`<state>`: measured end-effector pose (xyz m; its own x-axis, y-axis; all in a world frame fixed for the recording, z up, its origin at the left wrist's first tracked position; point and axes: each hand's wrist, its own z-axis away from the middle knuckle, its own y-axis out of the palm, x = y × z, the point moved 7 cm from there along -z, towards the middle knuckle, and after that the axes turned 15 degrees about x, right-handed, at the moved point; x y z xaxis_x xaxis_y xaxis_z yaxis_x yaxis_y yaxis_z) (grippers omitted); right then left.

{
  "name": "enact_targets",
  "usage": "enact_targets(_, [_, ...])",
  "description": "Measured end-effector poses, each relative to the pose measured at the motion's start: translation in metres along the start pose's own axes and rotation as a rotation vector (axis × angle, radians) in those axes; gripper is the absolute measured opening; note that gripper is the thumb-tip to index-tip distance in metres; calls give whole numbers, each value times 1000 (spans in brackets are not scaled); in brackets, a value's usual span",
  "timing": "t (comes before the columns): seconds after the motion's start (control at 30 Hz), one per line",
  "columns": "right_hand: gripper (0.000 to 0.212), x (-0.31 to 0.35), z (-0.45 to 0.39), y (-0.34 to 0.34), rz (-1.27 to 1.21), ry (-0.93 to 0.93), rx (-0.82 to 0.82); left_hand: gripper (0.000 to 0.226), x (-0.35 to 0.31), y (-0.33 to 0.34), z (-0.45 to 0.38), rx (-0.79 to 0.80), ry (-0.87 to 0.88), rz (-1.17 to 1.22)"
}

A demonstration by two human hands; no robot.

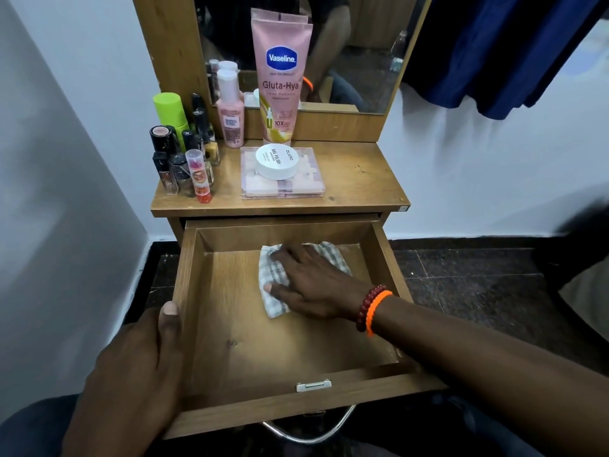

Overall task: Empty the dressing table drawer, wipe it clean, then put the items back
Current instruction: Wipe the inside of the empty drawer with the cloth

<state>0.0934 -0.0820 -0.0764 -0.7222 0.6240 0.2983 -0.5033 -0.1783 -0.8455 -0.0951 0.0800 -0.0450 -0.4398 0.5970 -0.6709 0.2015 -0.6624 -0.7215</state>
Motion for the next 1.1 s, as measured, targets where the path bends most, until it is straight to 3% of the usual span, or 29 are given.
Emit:
enact_targets(0.23, [53,-51,27,-5,-94,184,-16,75,-4,-1,2,13,3,7])
enact_targets(0.33, [45,-47,35,-6,-163,267,-155,74,-5,-1,3,1,3,15])
enact_targets(0.5, [79,-52,30,10,-279,454,4,77,-5,1,3,12,1,11])
enact_targets(0.77, [96,-57,26,-1,-396,461,2,65,-14,0,6,6,36,-42])
enact_targets(0.87, [98,-53,38,7,-428,456,48,67,-11,-2,7,1,20,-42])
enact_targets(1.1, [101,-42,79,41,-383,480,208,51,-13,1,8,46,-17,-54])
